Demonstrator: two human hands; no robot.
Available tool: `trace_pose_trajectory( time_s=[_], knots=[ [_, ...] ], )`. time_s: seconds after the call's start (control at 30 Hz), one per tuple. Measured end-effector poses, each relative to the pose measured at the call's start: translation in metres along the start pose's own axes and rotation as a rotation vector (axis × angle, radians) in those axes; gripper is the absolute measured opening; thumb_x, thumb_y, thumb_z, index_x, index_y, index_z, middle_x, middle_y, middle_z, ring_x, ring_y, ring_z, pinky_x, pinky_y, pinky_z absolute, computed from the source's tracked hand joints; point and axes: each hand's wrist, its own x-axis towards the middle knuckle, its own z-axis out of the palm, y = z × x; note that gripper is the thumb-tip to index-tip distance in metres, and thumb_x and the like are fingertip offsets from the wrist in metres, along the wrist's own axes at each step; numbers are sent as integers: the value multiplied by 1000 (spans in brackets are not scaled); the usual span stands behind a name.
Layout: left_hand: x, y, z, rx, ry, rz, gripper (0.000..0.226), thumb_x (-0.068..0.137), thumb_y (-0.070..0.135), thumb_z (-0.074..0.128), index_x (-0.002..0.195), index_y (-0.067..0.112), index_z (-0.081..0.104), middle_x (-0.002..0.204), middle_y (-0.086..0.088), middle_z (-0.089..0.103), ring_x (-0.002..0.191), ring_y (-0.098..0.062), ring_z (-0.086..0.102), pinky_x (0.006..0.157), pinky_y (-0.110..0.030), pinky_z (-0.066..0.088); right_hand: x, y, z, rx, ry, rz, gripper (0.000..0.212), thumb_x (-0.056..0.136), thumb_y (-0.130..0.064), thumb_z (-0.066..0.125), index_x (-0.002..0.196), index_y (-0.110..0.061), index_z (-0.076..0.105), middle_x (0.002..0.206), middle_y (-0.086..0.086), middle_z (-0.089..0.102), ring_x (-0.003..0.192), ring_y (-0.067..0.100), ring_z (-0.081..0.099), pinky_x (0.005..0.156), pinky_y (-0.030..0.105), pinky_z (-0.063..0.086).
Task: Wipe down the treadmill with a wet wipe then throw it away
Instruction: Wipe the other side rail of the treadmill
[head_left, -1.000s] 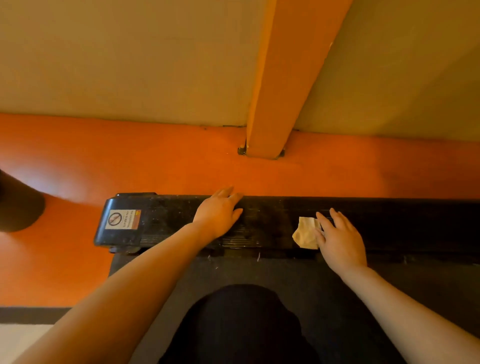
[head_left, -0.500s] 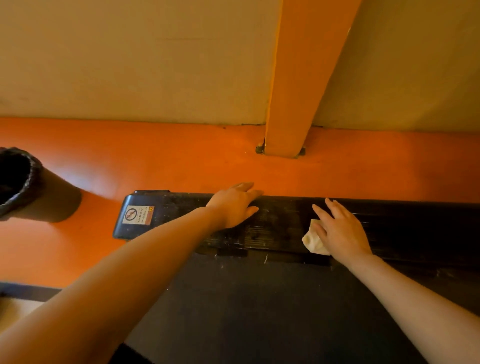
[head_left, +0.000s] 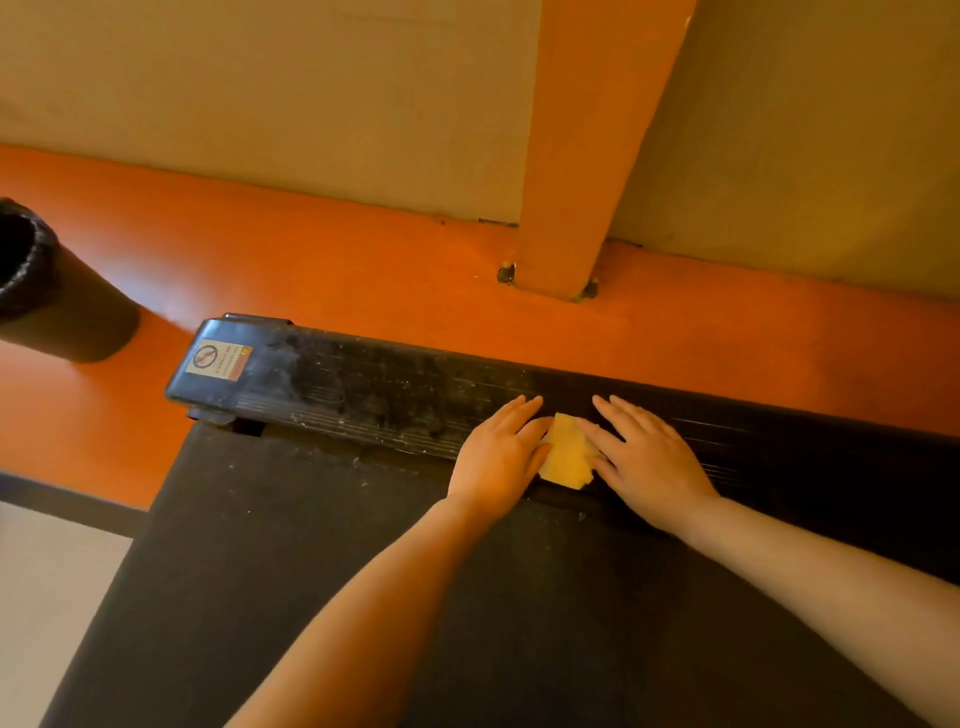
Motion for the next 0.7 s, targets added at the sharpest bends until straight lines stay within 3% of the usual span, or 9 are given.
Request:
trace_pose_trajectory(
  time_s=[0.07,0.13,0.27,0.6,0.7],
  knots=[
    [-2,5,13,26,36,64,39,99,34,49,130,12,60,149,-7,45,140,-27,37,104,-45,46,-8,-2,15,73,100,70,50,94,-27,61,142,-19,49,150,12,43,141,32,36,111,42,30],
    [-2,9,23,10,48,136,47,98,41,41,131,13,59,148,-7,47,140,-26,38,103,-41,44,-15,-7,33,170,162,131,50,94,-26,62,142,-17,49,150,12,43,142,31,34,112,43,26],
    [8,7,32,-21,49,210,52,97,43,41,138,14,52,148,-5,46,142,-21,33,108,-34,34,-16,-15,51,285,301,174,47,100,-33,44,144,-17,46,154,9,37,145,26,25,116,44,21],
    [7,-13,37,77,38,318,55,96,43,41,138,9,52,147,-9,47,139,-25,39,106,-38,37,-16,-10,61,275,368,156,45,100,-33,48,141,-13,49,151,11,40,144,27,30,115,45,26],
    [2,-23,34,117,49,306,55,97,43,41,137,8,53,147,-10,46,139,-26,39,105,-38,38,-16,-11,60,243,367,153,49,99,-39,39,140,-15,51,151,11,41,143,28,31,115,46,27]
  ],
)
